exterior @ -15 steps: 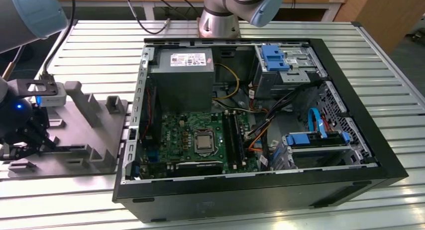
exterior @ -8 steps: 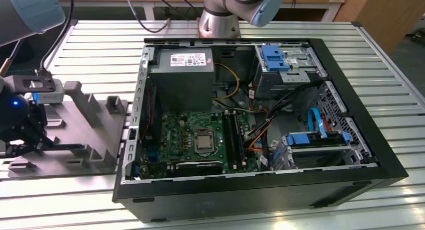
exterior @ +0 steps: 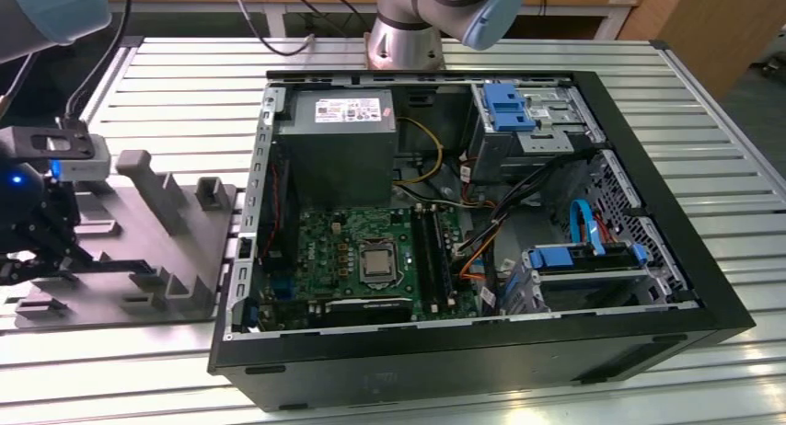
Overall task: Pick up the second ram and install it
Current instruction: 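Pick up the second ram and move it above second insertion slot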
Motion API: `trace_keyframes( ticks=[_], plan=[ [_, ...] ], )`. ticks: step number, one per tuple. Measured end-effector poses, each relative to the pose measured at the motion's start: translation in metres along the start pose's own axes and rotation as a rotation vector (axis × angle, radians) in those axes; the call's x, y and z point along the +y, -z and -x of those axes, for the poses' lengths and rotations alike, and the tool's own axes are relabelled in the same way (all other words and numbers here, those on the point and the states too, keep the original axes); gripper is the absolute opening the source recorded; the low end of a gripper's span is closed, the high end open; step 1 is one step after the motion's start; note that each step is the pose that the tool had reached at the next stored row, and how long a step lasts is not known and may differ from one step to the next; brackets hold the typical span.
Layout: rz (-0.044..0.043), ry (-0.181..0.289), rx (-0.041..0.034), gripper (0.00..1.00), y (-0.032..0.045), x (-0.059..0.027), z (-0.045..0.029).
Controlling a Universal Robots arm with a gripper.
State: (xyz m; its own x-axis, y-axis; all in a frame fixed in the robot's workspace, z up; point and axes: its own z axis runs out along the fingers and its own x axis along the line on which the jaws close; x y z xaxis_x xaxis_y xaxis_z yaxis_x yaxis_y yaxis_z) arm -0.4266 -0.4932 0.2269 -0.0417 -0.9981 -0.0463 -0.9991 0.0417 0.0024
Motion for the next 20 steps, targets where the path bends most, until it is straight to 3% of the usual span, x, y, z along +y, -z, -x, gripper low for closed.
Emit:
trace_keyframes(
  ticks=[20],
  plan=[
    [0.0001,0.0,0.0,0.11,0.0449,0.0002,0.0038]
  ],
)
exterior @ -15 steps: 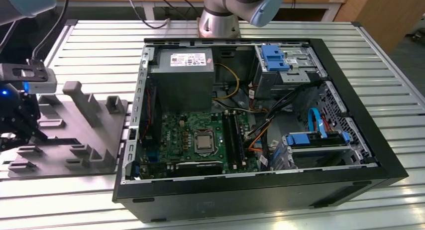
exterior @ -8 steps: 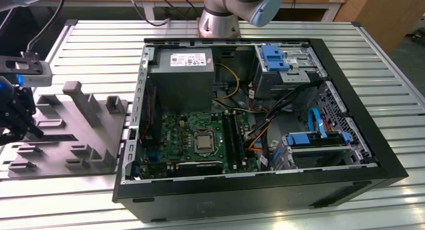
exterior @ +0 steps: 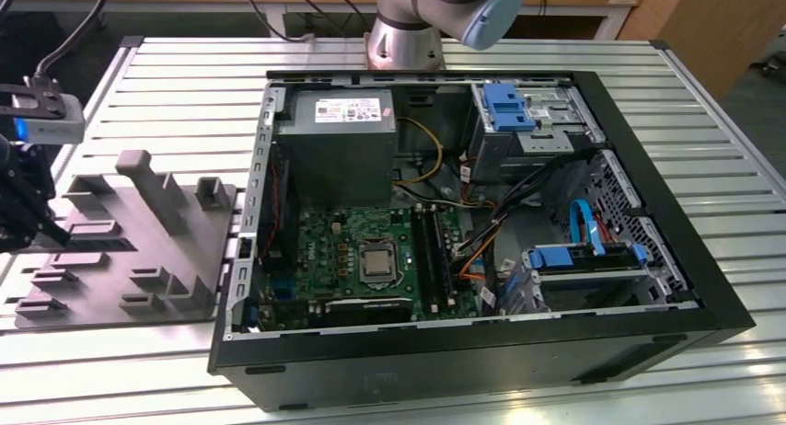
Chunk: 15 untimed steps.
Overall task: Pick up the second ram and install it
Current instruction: 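Pick up the second ram and move it above second insertion slot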
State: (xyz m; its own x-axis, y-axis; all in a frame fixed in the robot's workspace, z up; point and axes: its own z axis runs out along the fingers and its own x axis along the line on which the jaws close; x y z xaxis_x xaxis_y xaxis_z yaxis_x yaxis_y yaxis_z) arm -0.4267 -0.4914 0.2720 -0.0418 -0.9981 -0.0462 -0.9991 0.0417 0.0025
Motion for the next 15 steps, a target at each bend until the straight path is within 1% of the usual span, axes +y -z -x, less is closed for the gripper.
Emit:
trace_keyframes(
  ticks=[6,15],
  plan=[
    [0.0,0.0,0.0,0.11,0.0157,0.0001,0.0014],
    [0.0,0.0,0.0,0.11,0.0372,0.0002,0.0033]
  ],
)
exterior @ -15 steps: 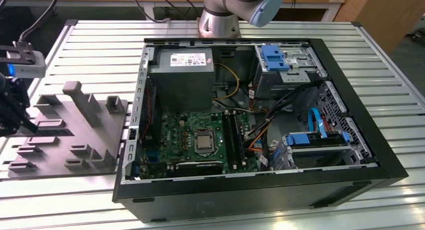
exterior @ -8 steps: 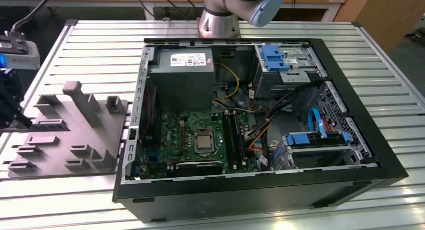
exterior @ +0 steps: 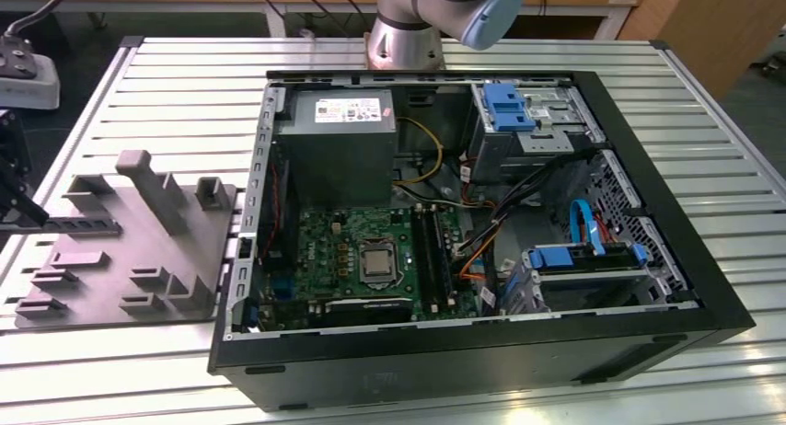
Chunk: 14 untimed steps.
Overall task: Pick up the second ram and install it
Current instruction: 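Pick up the second ram and move it above second insertion slot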
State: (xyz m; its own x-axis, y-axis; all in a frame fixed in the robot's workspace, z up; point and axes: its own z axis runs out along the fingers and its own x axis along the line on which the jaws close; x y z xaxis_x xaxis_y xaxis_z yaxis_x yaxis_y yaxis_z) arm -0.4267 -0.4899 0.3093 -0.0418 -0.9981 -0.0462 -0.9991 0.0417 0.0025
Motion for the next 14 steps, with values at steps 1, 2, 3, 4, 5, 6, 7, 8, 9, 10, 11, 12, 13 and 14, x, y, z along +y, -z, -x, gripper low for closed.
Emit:
trace_keyframes(
  ticks=[1,2,3,4,5,6,7,8,9,10,11,12,13,14],
  plan=[
    [-0.0001,0.0,0.0,0.11,0.0023,0.0,0.0002],
    [-0.0001,0.0,0.0,0.11,0.0047,0.0,0.0004],
    [0.0,0.0,0.0,0.11,0.0071,0.0,0.0006],
    [0.0,0.0,0.0,0.11,0.0095,0.0001,0.0007],
    [0.0,0.0,0.0,0.11,0.012,0.0,0.0009],
    [0.0,0.0,0.0,0.11,0.014,0.0001,0.001],
    [-0.0001,0.0,-0.0001,0.11,0.0161,0.0001,0.0011],
    [-0.0001,0.0,-0.0001,0.11,0.018,0.0001,0.0013],
    [0.0,0.0,0.0,0.11,0.0199,0.0001,0.0014],
    [0.0,0.0,0.0,0.11,0.0218,0.0001,0.0015],
    [0.0,0.0,0.0,0.11,0.0236,0.0001,0.0017],
    [0.0,0.0,0.0,0.11,0.0257,0.0001,0.0018],
    [0.0,0.0,0.0,0.11,0.0277,0.0001,0.002],
    [-0.0001,0.0,0.0,0.11,0.0297,0.0001,0.0022]
  ],
)
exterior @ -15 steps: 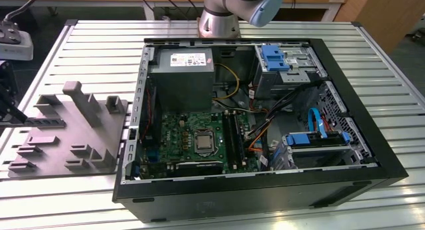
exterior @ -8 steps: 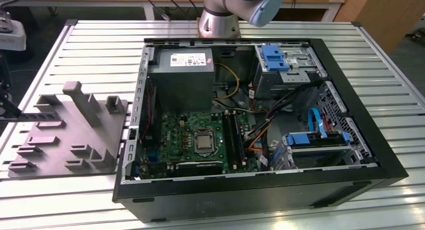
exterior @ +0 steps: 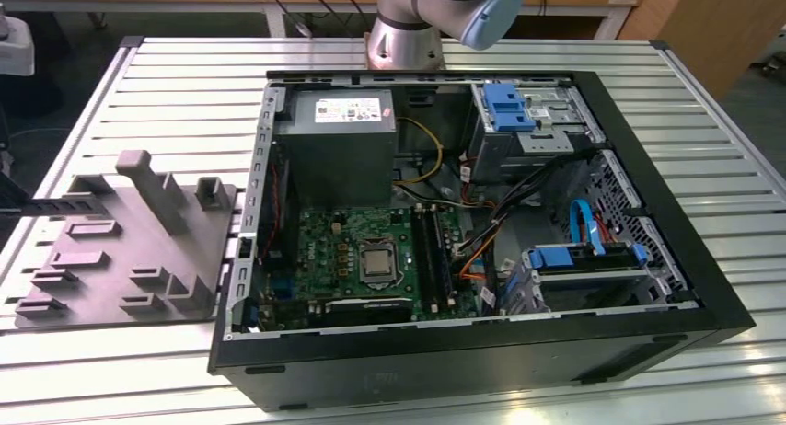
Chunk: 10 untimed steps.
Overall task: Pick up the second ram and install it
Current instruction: 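Pick up the second ram and move it above second insertion slot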
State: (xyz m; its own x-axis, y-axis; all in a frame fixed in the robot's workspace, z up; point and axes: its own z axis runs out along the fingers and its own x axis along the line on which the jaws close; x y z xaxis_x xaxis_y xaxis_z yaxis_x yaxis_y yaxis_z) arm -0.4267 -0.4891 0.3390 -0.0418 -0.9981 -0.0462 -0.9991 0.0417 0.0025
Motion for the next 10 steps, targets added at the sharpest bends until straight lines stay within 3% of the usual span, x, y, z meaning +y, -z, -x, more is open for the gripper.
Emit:
trace_keyframes(
  ticks=[10],
  plan=[
    [0.0001,0.0,0.0,0.11,0.0199,0.0001,0.002]
  ],
)
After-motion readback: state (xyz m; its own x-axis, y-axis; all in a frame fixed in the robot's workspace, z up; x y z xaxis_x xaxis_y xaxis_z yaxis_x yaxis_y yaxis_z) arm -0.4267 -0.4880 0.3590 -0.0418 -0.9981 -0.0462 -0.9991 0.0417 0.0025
